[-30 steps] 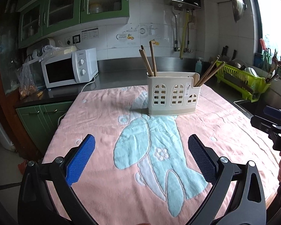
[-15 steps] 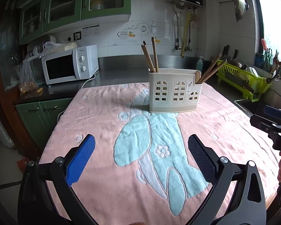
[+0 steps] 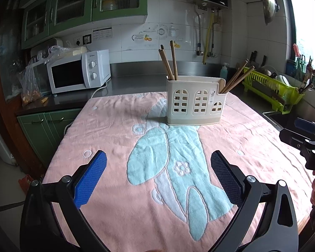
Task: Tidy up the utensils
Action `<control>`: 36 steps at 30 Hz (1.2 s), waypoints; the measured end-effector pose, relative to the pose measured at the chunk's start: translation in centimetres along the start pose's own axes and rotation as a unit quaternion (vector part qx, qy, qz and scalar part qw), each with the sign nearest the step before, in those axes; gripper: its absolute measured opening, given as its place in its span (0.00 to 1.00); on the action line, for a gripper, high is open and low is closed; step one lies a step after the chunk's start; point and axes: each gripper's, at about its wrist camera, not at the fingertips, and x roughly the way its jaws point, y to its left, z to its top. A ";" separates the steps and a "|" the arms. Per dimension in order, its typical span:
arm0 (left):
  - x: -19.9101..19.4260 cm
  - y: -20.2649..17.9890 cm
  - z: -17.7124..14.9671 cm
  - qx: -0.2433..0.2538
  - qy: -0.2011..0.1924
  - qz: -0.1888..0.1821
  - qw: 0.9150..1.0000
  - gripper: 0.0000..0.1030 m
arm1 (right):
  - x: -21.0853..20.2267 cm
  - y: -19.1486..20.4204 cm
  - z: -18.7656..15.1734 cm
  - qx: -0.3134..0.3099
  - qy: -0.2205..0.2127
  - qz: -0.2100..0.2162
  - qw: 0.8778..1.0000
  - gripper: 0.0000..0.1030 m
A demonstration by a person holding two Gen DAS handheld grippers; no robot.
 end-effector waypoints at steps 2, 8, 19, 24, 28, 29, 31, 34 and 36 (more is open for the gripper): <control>0.0 0.1 -0.1 -0.001 0.001 -0.001 1.000 0.95 | 0.0 0.0 0.0 -0.001 -0.001 0.001 1.000 0.93; 0.0 0.0 -0.2 -0.001 0.002 0.001 1.000 0.95 | 0.0 0.0 0.0 -0.001 0.000 0.001 1.000 0.93; 0.1 0.1 -0.1 -0.005 0.004 0.003 1.000 0.95 | 0.0 0.2 0.0 -0.002 0.000 0.003 1.000 0.93; 0.2 0.2 -0.1 -0.007 0.004 0.004 1.000 0.95 | 0.0 0.2 0.0 -0.001 0.000 0.003 1.000 0.93; 0.2 0.2 -0.1 -0.008 0.005 0.005 1.000 0.95 | 0.0 0.3 0.0 -0.002 0.002 0.002 1.000 0.93; 0.2 0.2 -0.1 -0.008 0.005 0.005 1.000 0.95 | 0.0 0.3 0.0 -0.003 0.003 0.002 1.000 0.93; 0.2 0.2 -0.2 -0.008 0.005 0.006 1.000 0.95 | 0.0 0.3 0.0 -0.003 0.003 0.002 1.000 0.93; 0.3 0.2 -0.2 -0.008 0.005 0.006 1.000 0.95 | 0.1 0.3 0.0 -0.002 0.003 0.002 1.000 0.93; 0.3 0.2 -0.2 -0.008 0.006 0.006 1.000 0.95 | 0.1 0.3 -0.1 -0.002 0.003 0.002 1.000 0.93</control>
